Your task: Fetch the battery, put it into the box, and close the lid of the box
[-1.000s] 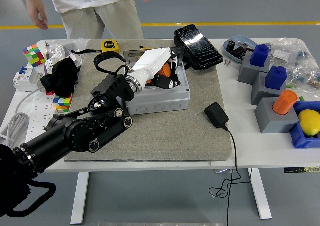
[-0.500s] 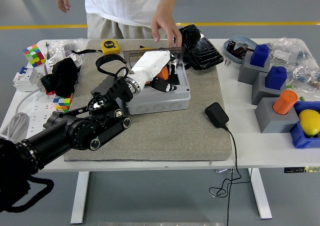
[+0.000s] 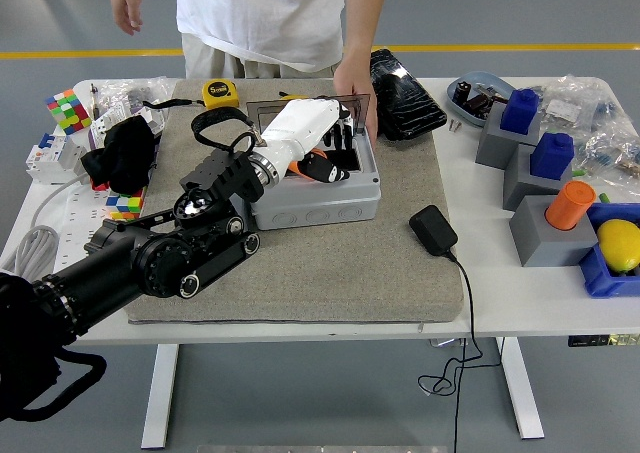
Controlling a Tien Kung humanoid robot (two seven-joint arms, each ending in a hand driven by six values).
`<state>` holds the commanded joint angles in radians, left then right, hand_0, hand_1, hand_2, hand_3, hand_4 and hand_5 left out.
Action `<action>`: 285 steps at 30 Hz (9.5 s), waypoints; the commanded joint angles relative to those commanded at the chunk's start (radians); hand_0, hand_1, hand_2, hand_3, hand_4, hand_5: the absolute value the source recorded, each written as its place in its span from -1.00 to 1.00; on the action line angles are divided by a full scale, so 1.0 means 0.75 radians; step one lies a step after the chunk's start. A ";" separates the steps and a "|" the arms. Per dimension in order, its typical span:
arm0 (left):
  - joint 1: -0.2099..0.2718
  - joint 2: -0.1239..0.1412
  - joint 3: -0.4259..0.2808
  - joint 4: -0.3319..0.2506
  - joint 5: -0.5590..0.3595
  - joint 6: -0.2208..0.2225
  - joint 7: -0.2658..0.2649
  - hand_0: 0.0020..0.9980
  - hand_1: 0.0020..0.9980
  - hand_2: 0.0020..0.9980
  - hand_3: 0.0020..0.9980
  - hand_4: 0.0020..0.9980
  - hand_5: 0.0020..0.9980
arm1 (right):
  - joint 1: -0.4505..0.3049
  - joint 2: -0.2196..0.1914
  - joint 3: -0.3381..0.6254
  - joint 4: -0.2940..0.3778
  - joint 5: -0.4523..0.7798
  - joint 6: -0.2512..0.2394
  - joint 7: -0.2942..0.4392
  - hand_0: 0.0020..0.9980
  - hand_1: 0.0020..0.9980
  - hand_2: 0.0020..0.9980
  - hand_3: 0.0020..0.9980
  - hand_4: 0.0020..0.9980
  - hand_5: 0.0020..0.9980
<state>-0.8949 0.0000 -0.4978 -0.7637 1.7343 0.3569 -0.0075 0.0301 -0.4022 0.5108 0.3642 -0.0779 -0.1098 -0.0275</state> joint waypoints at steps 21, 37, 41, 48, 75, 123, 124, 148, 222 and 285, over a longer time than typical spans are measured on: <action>0.177 0.000 -0.198 -0.321 0.028 -0.047 0.023 0.23 0.18 0.14 0.25 1.00 -0.71 | -0.005 0.002 0.020 0.001 -0.008 0.000 0.002 0.09 0.20 0.17 0.08 0.83 -0.05; 0.506 0.196 -0.493 -0.607 0.098 -0.083 0.076 0.26 0.20 0.08 0.12 1.00 -0.53 | -0.008 0.001 0.025 0.000 -0.013 0.002 0.002 0.09 0.20 0.17 0.08 0.83 -0.05; 0.568 0.235 -0.544 -0.635 0.109 -0.081 0.079 0.26 0.21 0.09 0.13 1.00 -0.53 | -0.005 0.001 0.029 0.001 -0.014 0.001 0.003 0.09 0.20 0.17 0.08 0.83 -0.05; 0.639 0.255 -0.597 -0.652 0.114 -0.083 0.087 0.25 0.21 0.09 0.12 1.00 -0.52 | -0.003 0.001 0.025 0.001 -0.014 0.001 0.003 0.09 0.20 0.17 0.08 0.83 -0.05; 0.475 0.022 -0.371 -0.555 -0.001 -0.105 0.089 0.23 0.21 0.10 0.14 1.00 -0.49 | -0.009 0.001 0.036 0.009 -0.024 -0.001 0.004 0.09 0.20 0.17 0.08 0.83 -0.05; 0.248 0.019 -0.522 -0.254 0.015 -0.085 0.061 0.53 0.50 0.44 0.49 1.00 -0.45 | -0.007 0.003 0.031 0.007 -0.016 -0.001 0.003 0.09 0.20 0.17 0.08 0.83 -0.05; 0.246 0.021 -0.514 -0.245 0.015 -0.086 0.061 0.53 0.50 0.44 0.49 1.00 -0.45 | -0.007 0.003 0.031 0.008 -0.016 -0.001 0.003 0.09 0.20 0.17 0.08 0.83 -0.05; 0.352 0.093 -0.427 -0.377 -0.001 -0.090 0.073 0.46 0.42 0.41 0.46 1.00 -0.42 | -0.007 0.003 0.027 0.009 -0.019 -0.001 0.003 0.09 0.20 0.17 0.08 0.83 -0.05; 0.803 0.189 -1.212 -0.738 -0.358 -0.126 -0.067 0.40 0.36 0.32 0.40 1.00 -0.39 | 0.006 -0.015 0.036 0.003 -0.009 0.001 0.010 0.09 0.20 0.17 0.08 0.83 -0.06; 1.002 0.235 -1.259 -0.780 -0.301 -0.205 0.004 0.44 0.36 0.31 0.34 0.92 -0.40 | -0.007 0.114 -0.053 -0.094 0.145 -0.003 -0.014 0.09 0.20 0.18 0.09 0.84 -0.04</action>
<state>-0.1434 0.1761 -1.4421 -1.3489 1.5089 0.2028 -0.0043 0.0247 -0.3163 0.4708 0.2939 0.0305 -0.1118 -0.0380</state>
